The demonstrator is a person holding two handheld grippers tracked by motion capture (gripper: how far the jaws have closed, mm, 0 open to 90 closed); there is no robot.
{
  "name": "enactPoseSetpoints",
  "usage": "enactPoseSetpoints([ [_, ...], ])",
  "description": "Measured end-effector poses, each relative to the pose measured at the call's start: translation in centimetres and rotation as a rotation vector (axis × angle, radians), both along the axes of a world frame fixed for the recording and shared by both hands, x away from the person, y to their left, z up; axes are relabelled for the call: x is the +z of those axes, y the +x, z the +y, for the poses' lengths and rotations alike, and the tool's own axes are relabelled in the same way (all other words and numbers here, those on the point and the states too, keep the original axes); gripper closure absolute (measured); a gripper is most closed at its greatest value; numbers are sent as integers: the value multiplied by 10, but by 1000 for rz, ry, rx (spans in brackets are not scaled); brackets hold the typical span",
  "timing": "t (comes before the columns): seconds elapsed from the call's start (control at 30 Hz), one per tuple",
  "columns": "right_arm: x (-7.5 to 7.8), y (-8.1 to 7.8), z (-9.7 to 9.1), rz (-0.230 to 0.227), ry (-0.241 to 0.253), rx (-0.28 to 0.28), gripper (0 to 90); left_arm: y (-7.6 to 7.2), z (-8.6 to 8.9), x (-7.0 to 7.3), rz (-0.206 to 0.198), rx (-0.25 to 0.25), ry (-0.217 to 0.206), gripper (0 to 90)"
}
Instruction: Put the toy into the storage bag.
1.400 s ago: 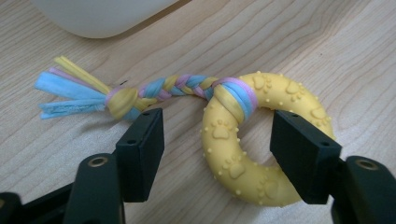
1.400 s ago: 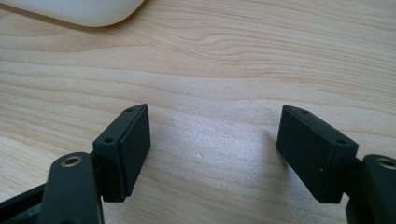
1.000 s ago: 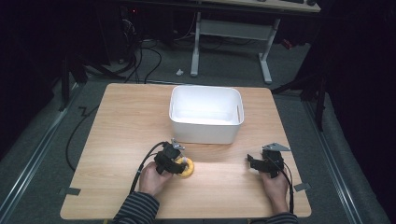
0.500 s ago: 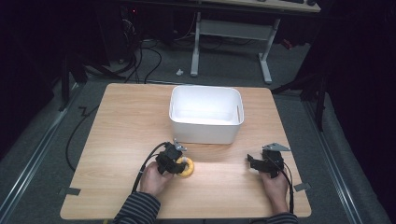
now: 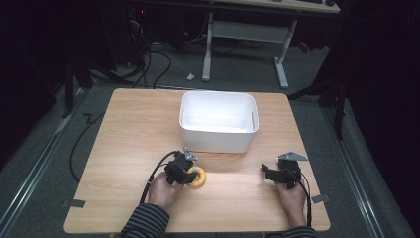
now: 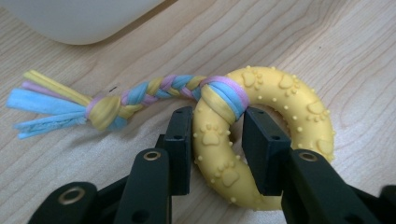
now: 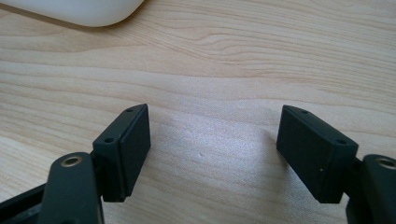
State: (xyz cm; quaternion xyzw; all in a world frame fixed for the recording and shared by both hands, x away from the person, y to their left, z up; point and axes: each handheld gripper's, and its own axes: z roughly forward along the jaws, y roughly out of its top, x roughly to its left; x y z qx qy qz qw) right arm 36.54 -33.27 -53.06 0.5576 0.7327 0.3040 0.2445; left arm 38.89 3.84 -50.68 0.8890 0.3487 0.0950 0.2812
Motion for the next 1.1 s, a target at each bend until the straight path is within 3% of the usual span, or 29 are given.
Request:
enactPoseSetpoints([
  [0.1, 0, 0, 0, 0, 0, 0, 263, 0, 2, 2, -2, 6, -22, 661],
  [0.4, 0, 0, 0, -1, -1, 1, 263, -3, 7, 8, -4, 1, -14, 668],
  [1.1, 0, 0, 0, 0, 0, 0, 262, -12, 31, 33, 5, 39, -119, 669],
])
